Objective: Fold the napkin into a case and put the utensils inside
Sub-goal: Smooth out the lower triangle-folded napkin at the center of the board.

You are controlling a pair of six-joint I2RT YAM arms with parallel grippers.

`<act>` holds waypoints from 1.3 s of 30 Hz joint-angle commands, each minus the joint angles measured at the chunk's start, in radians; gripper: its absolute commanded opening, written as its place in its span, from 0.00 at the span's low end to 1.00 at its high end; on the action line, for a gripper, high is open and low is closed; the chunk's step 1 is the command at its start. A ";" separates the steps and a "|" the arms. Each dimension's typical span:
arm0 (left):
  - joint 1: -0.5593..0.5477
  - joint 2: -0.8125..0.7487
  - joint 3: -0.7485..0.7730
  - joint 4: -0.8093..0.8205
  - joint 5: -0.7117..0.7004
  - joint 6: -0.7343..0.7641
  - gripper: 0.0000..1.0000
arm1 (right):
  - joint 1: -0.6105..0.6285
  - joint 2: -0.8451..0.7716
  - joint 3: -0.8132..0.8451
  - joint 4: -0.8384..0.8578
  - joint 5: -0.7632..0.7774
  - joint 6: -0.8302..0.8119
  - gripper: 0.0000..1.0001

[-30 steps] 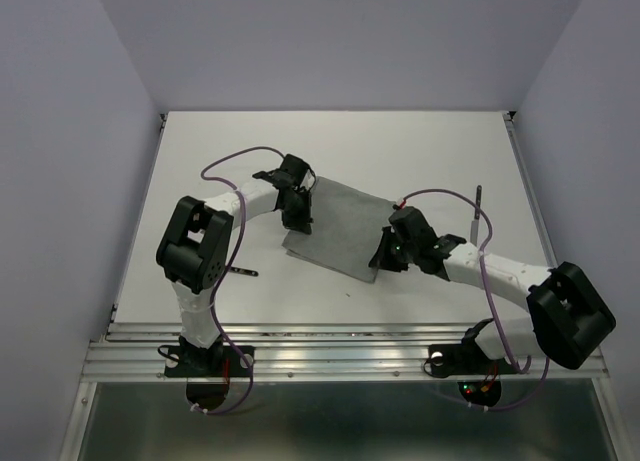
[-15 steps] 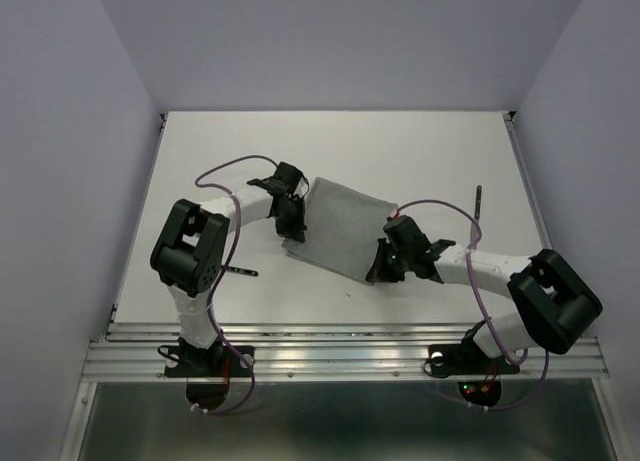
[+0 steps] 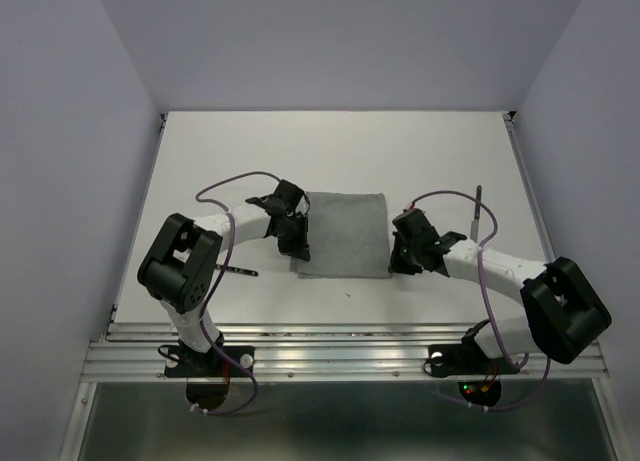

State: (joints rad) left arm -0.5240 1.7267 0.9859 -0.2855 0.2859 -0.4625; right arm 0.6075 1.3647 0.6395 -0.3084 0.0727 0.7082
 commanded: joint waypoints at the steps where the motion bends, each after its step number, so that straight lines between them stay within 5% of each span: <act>1: -0.056 -0.062 -0.041 -0.095 0.013 -0.013 0.00 | -0.017 -0.038 0.069 -0.110 0.092 -0.076 0.01; 10: -0.035 -0.055 0.287 -0.254 -0.131 0.057 0.00 | -0.028 0.008 0.282 -0.094 0.119 -0.134 0.01; 20: 0.099 0.255 0.680 -0.245 -0.165 0.088 0.00 | -0.187 0.359 0.570 0.061 0.006 -0.160 0.01; 39: 0.116 0.395 0.706 -0.185 -0.171 0.090 0.00 | -0.206 0.639 0.746 0.058 0.045 -0.145 0.01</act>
State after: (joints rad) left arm -0.4049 2.1128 1.6669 -0.4931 0.1268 -0.3824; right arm 0.4103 1.9717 1.3464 -0.2760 0.0792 0.5571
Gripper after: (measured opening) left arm 0.036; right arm 0.015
